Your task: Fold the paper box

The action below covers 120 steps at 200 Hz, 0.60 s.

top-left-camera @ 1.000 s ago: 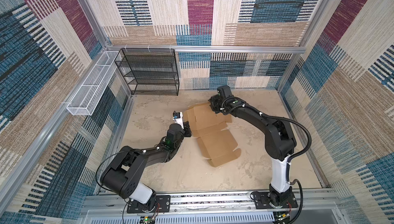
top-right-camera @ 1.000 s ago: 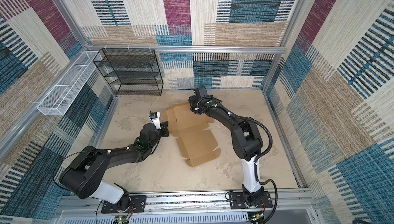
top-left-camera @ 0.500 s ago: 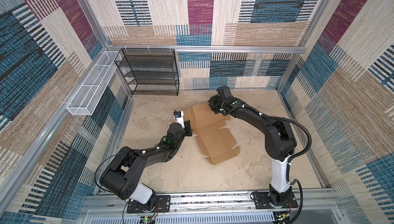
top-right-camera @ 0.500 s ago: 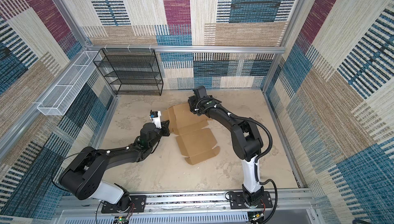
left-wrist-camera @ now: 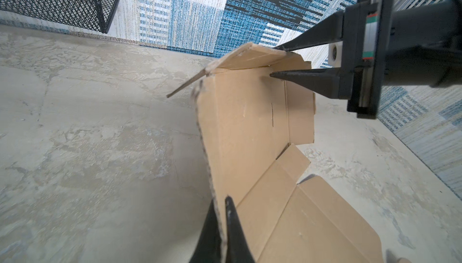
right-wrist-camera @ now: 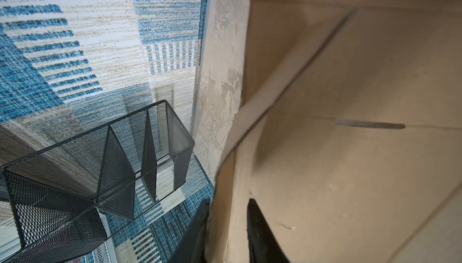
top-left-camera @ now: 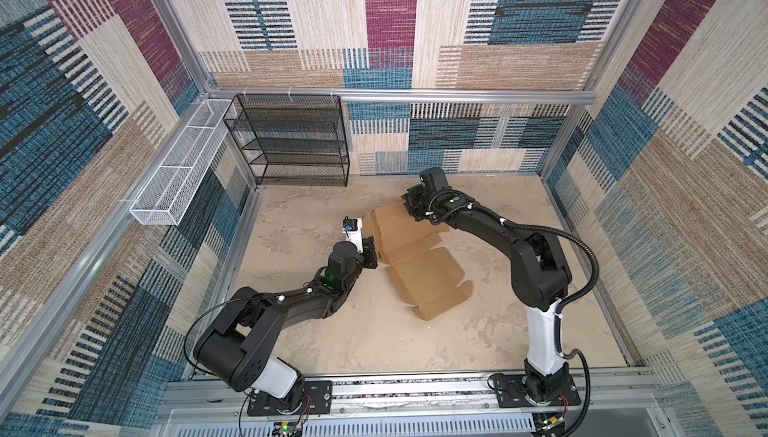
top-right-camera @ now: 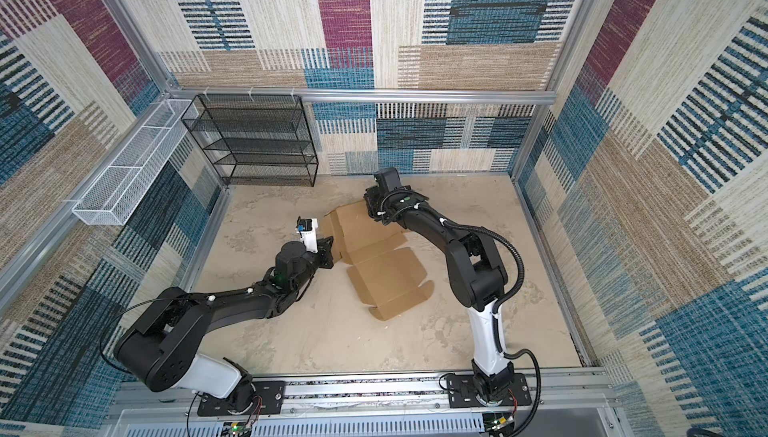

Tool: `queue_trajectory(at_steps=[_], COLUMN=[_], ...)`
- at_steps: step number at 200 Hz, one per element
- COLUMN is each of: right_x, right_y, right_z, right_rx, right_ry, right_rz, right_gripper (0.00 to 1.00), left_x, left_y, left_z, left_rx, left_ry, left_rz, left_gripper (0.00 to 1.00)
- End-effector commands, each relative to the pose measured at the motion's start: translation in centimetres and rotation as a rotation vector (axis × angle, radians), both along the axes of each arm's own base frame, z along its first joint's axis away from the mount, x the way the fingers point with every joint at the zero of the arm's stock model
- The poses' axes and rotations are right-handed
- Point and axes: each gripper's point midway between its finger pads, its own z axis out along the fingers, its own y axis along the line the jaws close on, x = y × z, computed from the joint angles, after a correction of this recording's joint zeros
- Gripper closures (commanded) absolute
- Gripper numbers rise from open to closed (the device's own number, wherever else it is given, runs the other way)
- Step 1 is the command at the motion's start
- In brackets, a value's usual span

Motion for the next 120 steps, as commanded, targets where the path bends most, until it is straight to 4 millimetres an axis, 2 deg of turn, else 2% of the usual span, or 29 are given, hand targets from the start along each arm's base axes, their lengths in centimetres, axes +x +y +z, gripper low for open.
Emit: queue_trajectory(at_steps=[1,71,99,120], right_x=[0.2,0.5,0.3,0.2], right_y=[0.6,0.9,0.7,0.6], right_z=[0.3,0.3,0.3,0.4], right_rx=[0.023,0.019,0.016,0.017], right_ry=[-0.005,-0.008,-0.012,-0.025], right_rz=[0.017,0.022,0.021,0.024], right_gripper=[0.72,0.75,0.83,0.89], left_x=[-0.2,-0.3,-0.2,-0.1], left_y=[-0.6,-1.2,-0.9,-0.1], left_z=[0.9,0.9,0.8,0.1], left_rx=[0.023,0.044,0.044,0.053], left_ry=[-0.039,-0.041,-0.038,-0.022], left_rz=[-0.036,-0.048,-0.028,0.013], left_gripper=[1.0,1.0,1.0,1.0])
